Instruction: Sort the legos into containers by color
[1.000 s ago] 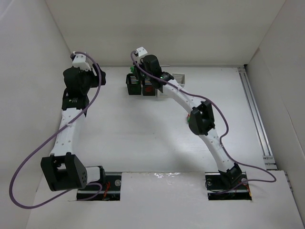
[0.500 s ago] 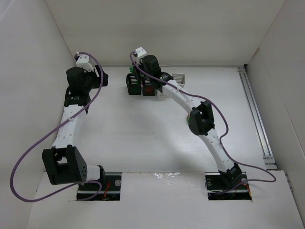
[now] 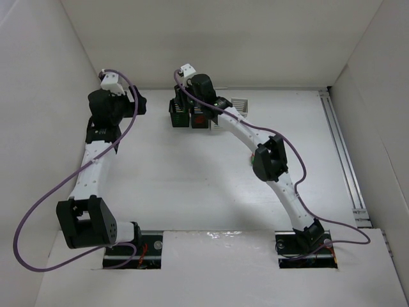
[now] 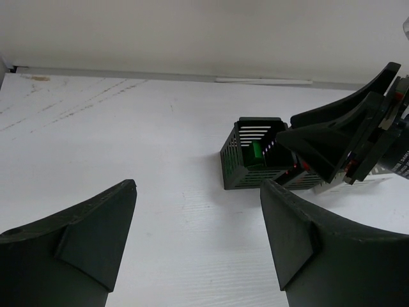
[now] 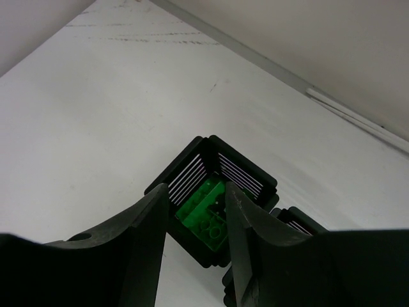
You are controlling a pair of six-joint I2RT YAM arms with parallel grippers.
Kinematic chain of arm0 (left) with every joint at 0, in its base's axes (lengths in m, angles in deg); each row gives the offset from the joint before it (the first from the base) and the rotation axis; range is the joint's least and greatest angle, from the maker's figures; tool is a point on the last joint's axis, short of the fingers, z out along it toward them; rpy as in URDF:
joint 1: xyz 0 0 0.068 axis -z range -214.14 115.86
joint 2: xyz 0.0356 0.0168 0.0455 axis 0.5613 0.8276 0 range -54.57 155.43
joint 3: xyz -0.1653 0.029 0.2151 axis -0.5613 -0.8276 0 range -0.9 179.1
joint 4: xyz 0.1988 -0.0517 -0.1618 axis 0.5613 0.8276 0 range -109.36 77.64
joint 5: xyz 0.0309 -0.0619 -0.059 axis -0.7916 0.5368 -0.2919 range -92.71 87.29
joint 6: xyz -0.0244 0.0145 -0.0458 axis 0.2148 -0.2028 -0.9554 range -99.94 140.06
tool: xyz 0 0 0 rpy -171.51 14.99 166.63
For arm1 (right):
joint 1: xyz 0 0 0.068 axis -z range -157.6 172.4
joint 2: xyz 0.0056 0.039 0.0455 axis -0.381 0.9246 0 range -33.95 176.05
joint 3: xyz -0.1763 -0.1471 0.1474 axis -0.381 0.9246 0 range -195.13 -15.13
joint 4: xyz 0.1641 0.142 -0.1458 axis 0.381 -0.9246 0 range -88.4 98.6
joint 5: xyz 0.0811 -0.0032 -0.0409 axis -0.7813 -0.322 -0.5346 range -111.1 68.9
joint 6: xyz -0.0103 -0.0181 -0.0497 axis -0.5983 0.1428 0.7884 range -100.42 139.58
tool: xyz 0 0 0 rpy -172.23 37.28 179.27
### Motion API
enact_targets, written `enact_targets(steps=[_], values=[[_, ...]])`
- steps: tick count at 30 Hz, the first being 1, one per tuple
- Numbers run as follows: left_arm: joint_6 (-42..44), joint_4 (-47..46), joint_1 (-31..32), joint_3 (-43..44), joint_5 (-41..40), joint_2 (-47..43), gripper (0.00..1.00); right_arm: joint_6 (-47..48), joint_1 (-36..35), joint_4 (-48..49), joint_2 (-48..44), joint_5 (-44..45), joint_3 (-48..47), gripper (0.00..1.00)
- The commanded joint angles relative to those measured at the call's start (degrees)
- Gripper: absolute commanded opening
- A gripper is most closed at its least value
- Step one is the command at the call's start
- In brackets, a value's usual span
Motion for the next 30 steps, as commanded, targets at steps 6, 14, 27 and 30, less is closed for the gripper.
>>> enact_targets(steps=[6,14,27,30], values=[[-0.63,-8.02,-0.25,-3.62,3.30,-5.45,0.75,1.16,4.56,4.99,-18.85,-6.23,12.70,0.46],[0.50,-11.36,0.80,-4.68,6.29,-5.45,0.75,21.43,21.26,-12.25,-42.09,-29.52,39.60,0.58],[1.04,-11.54,1.86,-3.36,13.57,-2.55,0.75,77.77,37.62,-47.02,-49.49,-33.58,58.25,0.90],[1.65,-11.54,2.38,-3.97,15.16,-2.55,0.75,79.82,38.15,-47.04,-48.18,-31.48,60.52,0.90]])
